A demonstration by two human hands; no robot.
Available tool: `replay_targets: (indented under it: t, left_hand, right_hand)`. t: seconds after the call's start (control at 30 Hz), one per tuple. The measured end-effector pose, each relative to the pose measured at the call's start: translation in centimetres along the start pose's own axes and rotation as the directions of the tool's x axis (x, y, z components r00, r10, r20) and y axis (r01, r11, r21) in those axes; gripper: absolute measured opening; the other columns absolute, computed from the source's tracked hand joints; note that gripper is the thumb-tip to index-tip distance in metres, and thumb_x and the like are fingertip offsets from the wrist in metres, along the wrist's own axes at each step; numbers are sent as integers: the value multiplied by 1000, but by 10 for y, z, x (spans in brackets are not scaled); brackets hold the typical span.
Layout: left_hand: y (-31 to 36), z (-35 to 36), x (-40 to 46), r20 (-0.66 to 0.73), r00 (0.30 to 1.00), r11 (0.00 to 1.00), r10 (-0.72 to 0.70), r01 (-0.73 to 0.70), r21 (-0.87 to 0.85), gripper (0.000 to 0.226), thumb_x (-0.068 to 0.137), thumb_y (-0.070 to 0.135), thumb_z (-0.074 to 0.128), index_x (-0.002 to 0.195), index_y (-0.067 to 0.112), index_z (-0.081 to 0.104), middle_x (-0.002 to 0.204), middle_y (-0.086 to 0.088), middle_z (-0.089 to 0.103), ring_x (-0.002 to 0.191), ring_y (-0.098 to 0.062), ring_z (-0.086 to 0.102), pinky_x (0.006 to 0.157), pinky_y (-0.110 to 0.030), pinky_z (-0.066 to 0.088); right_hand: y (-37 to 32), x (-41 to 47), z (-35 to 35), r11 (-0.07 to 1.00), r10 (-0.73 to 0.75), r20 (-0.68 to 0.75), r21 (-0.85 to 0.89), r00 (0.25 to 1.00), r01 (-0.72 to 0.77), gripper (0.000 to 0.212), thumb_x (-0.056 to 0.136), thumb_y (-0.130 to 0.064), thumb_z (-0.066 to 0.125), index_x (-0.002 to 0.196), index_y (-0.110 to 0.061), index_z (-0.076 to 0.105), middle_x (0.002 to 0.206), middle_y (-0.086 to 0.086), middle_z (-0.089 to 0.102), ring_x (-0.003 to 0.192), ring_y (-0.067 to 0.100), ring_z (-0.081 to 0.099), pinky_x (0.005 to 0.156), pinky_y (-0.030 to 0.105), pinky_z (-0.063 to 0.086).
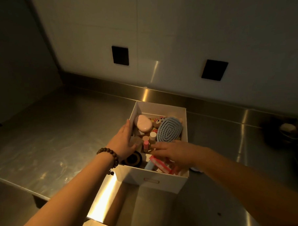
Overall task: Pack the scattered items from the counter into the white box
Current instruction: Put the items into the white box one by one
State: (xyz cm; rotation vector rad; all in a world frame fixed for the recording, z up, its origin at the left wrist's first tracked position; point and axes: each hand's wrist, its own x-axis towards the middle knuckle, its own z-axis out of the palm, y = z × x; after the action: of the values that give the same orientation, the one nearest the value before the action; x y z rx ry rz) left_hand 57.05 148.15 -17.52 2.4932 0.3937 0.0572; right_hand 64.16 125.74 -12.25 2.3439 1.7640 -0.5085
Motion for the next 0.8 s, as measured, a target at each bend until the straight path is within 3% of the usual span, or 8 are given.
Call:
replay_targets:
  t: [0.13, 0.2, 0.27, 0.33, 0.43, 0.63, 0.7, 0.8]
  left_hand:
    - [0, 2, -1, -16, 1000, 1000, -16, 16, 10, 97, 80, 35, 66, 145, 31, -6, 149, -4, 26, 116, -19, 50, 86, -29, 46]
    - [2, 2, -1, -30, 999, 1000, -19, 19, 9, 96, 80, 34, 65, 145, 31, -5, 149, -5, 27, 116, -20, 50, 86, -30, 46]
    - [2, 2, 0, -33, 999, 1000, -26, 27, 8, 96, 80, 33, 66, 145, 30, -5, 148, -6, 27, 116, -21, 49, 86, -30, 46]
    - [2, 1, 0, -30, 999, 999, -35, 36, 6, 97, 80, 32, 67, 146, 29, -4, 148, -6, 28, 117, -22, 49, 88, -31, 46]
    - [2, 0, -1, -27, 998, 999, -49, 49, 17, 97, 80, 32, 67, 146, 29, -4, 148, -7, 28, 116, -22, 49, 87, -32, 46]
    - [6, -2, -3, -28, 998, 999, -52, 52, 16, 94, 81, 32, 65, 146, 29, -4, 146, -6, 31, 114, -20, 49, 85, -29, 44]
    - [6, -3, -3, -30, 998, 999, -49, 49, 7, 94, 81, 31, 65, 146, 29, -3, 145, -6, 32, 113, -20, 50, 85, -28, 45]
    - [6, -2, -3, -23, 999, 999, -49, 49, -13, 94, 82, 30, 65, 146, 29, -4, 145, -6, 32, 113, -19, 50, 86, -29, 45]
  right_hand:
    - [19, -27, 6, 890, 185, -247, 452, 951, -56, 80, 78, -29, 72, 141, -43, 26, 156, -17, 11, 135, 0, 10, 108, 26, 21]
    - [38, -49, 20, 751, 460, -432, 656, 776, -79, 68, 80, -27, 71, 138, -36, 37, 149, -10, 30, 134, 5, 28, 106, 24, 31]
    - [59, -69, 47, 629, 703, -427, 747, 569, -216, 60, 82, -20, 70, 136, -15, 44, 138, 7, 44, 128, 20, 42, 105, 29, 36]
    - [70, -78, 82, 506, 773, -190, 760, 605, -407, 66, 83, -22, 70, 139, -7, 39, 142, 16, 39, 132, 28, 36, 108, 34, 31]
    - [64, -71, 123, 474, 690, 62, 714, 721, -515, 79, 81, -38, 70, 146, -19, 28, 150, 9, 24, 136, 26, 27, 109, 34, 28]
    - [60, -47, 133, 537, 750, -29, 611, 661, -582, 75, 80, -40, 69, 143, -22, 32, 146, 6, 35, 132, 24, 31, 108, 35, 27]
    - [61, -46, 122, 466, 813, -108, 710, 572, -529, 68, 80, -35, 70, 138, -20, 38, 140, 8, 41, 127, 23, 38, 103, 35, 34]
    - [52, -41, 77, 361, 919, -299, 900, 259, -243, 67, 76, -26, 75, 134, -19, 44, 135, 8, 41, 118, 22, 45, 93, 33, 44]
